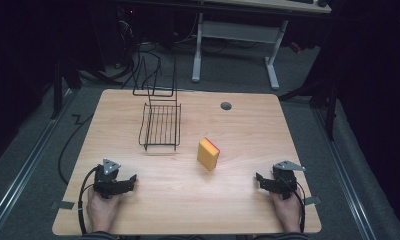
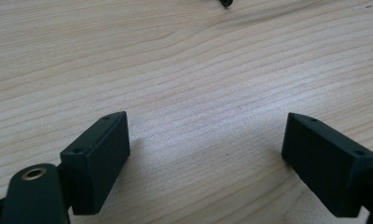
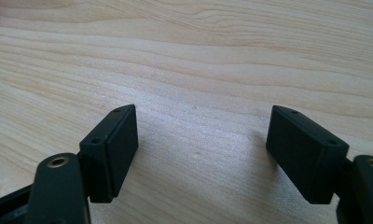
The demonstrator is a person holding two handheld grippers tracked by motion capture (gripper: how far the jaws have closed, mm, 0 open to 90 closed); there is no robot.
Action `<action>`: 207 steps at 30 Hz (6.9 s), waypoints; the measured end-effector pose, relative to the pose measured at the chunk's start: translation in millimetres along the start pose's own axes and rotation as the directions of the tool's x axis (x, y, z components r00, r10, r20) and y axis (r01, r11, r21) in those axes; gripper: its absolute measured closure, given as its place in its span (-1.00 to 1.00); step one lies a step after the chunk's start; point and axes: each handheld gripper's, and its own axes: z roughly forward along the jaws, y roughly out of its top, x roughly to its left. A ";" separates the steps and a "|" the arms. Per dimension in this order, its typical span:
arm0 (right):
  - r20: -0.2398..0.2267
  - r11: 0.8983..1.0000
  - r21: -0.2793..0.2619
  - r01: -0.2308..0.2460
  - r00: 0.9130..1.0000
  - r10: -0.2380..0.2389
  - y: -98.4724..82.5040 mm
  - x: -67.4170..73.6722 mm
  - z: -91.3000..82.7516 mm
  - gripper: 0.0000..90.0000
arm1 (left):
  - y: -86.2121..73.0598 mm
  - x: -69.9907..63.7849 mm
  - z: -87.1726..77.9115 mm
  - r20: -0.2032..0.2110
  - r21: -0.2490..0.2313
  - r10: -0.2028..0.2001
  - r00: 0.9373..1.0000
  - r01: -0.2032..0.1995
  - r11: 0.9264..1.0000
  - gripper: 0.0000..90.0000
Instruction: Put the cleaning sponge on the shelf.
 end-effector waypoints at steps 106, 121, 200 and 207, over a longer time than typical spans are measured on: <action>-0.003 1.000 0.001 0.003 1.000 -0.003 0.0 -0.1 -0.1 -0.44 | 81.6 -56.7 -24.6 0.222 -0.161 0.097 0.970 -0.062 0.985 -0.89; -0.003 1.000 0.001 0.003 1.000 -0.003 0.0 -0.1 -0.1 -0.44 | 100.7 -86.6 -12.4 0.268 -0.166 0.184 0.946 -0.143 0.976 -0.95; -0.003 1.000 0.000 0.002 1.000 -0.002 -0.1 0.0 -0.1 -0.44 | 124.7 -193.1 98.6 0.358 -0.129 0.243 0.902 -0.210 0.969 -0.87; -0.002 1.000 -0.001 0.003 1.000 -0.003 -0.2 0.0 -0.1 -0.44 | 122.0 -195.2 105.9 0.361 -0.116 0.239 0.902 -0.211 0.971 -0.69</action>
